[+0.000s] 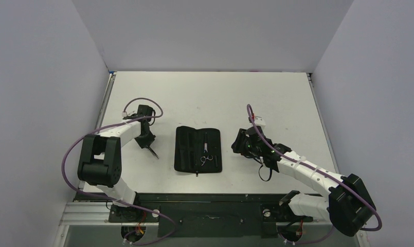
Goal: Sort the hair-cutting tools
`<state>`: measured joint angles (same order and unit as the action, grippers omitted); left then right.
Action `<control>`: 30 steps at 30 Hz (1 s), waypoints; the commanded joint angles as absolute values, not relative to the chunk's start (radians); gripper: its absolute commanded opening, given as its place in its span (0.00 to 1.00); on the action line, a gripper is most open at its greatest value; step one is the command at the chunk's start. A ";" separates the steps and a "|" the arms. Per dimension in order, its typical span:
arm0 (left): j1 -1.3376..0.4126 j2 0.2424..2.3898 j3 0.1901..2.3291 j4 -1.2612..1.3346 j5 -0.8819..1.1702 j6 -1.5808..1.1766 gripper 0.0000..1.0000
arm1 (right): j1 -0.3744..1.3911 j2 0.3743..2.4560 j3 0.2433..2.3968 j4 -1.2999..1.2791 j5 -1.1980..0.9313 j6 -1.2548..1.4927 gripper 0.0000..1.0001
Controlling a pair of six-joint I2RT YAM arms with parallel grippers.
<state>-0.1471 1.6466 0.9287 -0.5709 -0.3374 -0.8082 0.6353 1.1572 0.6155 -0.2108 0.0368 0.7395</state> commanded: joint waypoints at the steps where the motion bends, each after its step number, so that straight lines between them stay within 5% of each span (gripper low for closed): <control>1: -0.161 1.683 0.930 -0.540 -0.304 -0.774 0.17 | 0.623 1.162 0.628 -0.173 0.027 0.720 0.40; 12: -0.194 1.688 0.927 -0.463 -0.236 -0.624 0.11 | 0.610 1.169 0.619 -0.182 0.018 0.706 0.40; 23: -0.211 1.658 0.916 -0.496 -0.219 -0.646 0.37 | 0.598 1.151 0.612 -0.210 0.025 0.697 0.40; 30: -0.221 1.630 0.917 -0.550 -0.262 -0.712 0.35 | 0.598 1.148 0.617 -0.215 0.022 0.698 0.40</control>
